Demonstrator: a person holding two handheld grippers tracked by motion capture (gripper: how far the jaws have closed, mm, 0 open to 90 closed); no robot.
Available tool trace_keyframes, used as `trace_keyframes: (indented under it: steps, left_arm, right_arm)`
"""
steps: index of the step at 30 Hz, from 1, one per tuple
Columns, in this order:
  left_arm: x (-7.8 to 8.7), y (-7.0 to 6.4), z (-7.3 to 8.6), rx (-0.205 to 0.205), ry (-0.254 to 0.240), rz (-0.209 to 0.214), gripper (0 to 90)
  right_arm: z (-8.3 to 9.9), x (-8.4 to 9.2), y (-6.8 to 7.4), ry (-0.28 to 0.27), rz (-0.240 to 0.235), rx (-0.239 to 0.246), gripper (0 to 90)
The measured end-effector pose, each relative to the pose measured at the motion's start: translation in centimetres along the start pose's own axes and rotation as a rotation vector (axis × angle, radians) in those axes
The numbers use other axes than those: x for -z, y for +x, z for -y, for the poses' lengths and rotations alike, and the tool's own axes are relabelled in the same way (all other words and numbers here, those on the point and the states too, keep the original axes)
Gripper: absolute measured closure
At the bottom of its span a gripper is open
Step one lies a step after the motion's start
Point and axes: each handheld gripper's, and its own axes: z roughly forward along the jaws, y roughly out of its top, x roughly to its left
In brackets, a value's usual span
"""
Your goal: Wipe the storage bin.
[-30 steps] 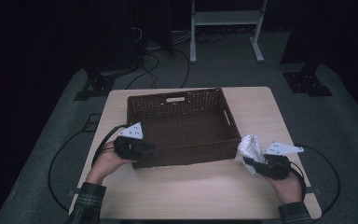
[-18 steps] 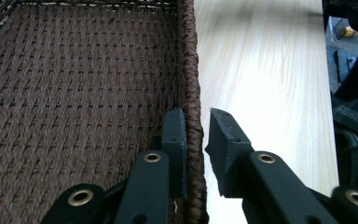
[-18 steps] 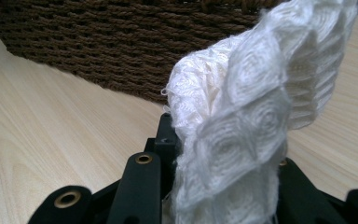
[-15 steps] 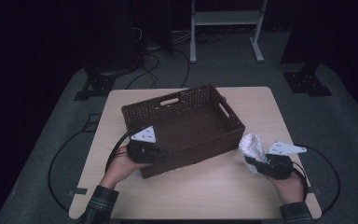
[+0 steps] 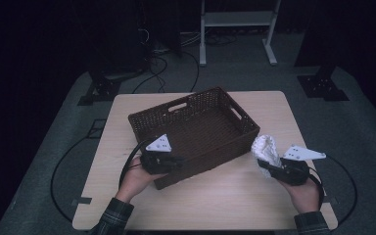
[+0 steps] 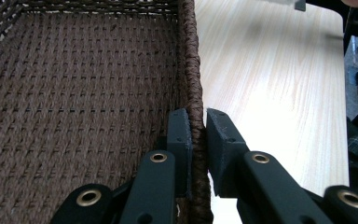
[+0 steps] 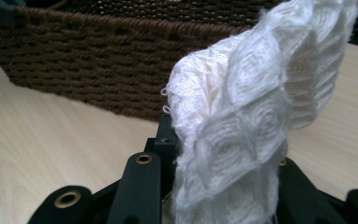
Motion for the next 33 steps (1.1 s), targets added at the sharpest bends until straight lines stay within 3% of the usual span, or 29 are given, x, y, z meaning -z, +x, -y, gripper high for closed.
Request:
trace_keyframes:
  steps: [6,10,23,33]
  left_arm:
    - [0.0,0.0,0.1,-0.007,0.000,0.002,80.4]
    - [0.0,0.2,0.2,0.002,-0.008,0.011,80.7]
    - [0.0,0.1,0.2,-0.005,-0.007,0.011,80.6]
    - [0.0,0.1,0.1,-0.013,-0.003,0.009,80.4]
  right_arm:
    - [-1.2,-1.6,-1.2,-0.008,0.009,-0.005,69.6]
    - [-1.2,-3.1,-2.0,0.017,0.009,-0.018,69.6]
    - [0.7,-6.2,-3.2,0.185,-0.002,-0.073,69.6]
    - [1.9,-7.9,-3.2,0.263,-0.022,-0.100,69.6]
